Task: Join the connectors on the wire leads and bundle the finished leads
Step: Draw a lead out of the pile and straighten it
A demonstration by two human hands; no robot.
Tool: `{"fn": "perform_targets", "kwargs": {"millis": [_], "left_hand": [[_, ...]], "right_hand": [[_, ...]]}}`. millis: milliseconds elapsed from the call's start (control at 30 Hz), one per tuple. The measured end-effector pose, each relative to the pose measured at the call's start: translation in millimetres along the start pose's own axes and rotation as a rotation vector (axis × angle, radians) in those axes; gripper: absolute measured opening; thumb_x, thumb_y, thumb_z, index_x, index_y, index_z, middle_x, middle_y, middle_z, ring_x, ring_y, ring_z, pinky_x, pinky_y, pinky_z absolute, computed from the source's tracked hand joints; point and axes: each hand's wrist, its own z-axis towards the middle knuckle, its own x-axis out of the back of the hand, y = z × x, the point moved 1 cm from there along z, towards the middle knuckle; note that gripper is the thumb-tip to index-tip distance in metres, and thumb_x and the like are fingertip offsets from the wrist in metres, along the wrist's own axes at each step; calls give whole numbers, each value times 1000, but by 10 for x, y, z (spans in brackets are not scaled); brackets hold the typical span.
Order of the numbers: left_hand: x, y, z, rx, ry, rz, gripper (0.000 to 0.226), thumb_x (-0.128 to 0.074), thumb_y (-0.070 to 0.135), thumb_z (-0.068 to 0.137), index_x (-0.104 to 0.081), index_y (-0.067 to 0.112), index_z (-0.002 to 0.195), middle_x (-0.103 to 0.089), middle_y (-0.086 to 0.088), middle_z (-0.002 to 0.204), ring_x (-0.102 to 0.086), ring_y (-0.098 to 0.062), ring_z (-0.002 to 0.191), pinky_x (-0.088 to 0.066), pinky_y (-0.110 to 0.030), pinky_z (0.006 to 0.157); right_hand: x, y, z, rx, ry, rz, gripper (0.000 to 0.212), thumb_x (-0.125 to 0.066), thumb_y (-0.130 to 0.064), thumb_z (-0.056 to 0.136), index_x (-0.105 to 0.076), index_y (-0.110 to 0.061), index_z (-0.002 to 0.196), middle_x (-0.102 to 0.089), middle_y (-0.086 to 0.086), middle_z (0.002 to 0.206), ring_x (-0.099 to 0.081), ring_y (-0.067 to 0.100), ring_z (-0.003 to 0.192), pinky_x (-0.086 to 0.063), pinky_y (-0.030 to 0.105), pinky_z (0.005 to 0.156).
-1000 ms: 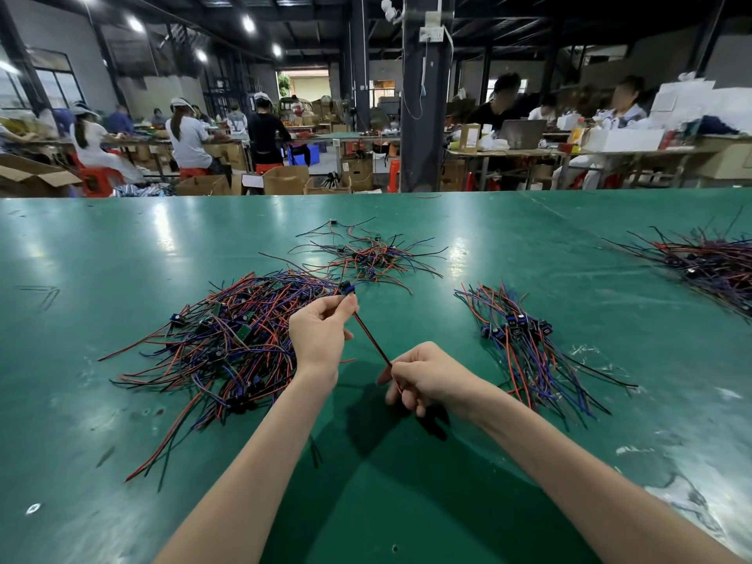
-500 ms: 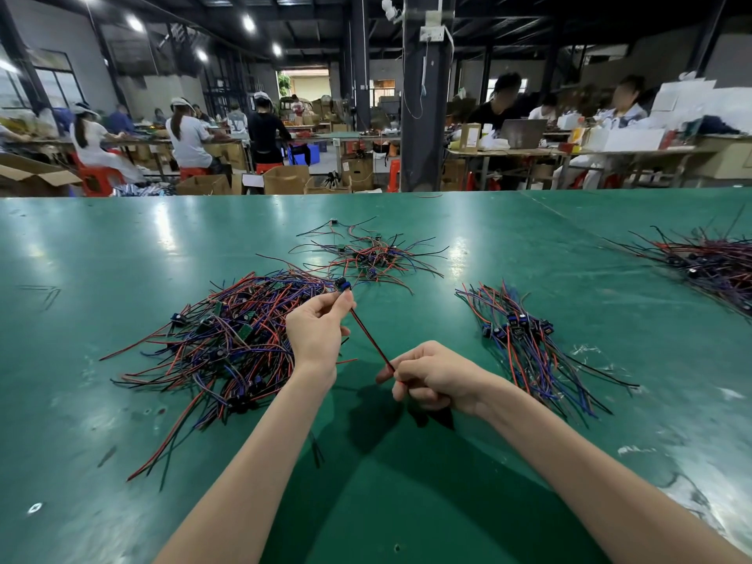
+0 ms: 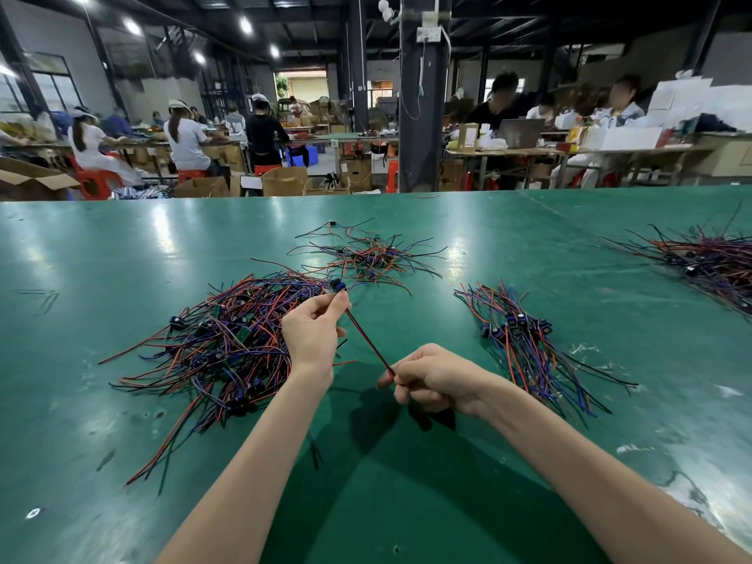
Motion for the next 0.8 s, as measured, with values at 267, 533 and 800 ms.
{"fn": "perform_targets", "kwargs": {"millis": [267, 533, 800], "left_hand": [[5, 11, -11, -1, -9, 3, 8, -74, 17, 82, -71, 19, 74, -69, 10, 64, -51, 2, 44, -45, -15, 45], [-31, 96, -55, 96, -63, -157, 10, -69, 12, 85, -67, 10, 75, -66, 9, 56, -35, 0, 40, -29, -12, 37], [-188, 70, -248, 175, -294, -147, 9, -68, 12, 84, -66, 7, 77, -65, 5, 60, -28, -1, 37, -24, -12, 35]], "right_hand": [[-5, 2, 2, 9, -18, -73, 31, -36, 6, 84, -62, 12, 101, -68, 9, 64, -26, 6, 28, -20, 11, 33], [114, -162, -128, 56, -56, -260, 33, -38, -7, 84, -60, -1, 107, -75, 11, 84, -23, 10, 36, -19, 14, 34], [337, -243, -150, 214, 258, -48, 23, -62, -29, 90, -73, -9, 89, -74, 8, 76, -30, 5, 32, -19, 13, 33]]}}
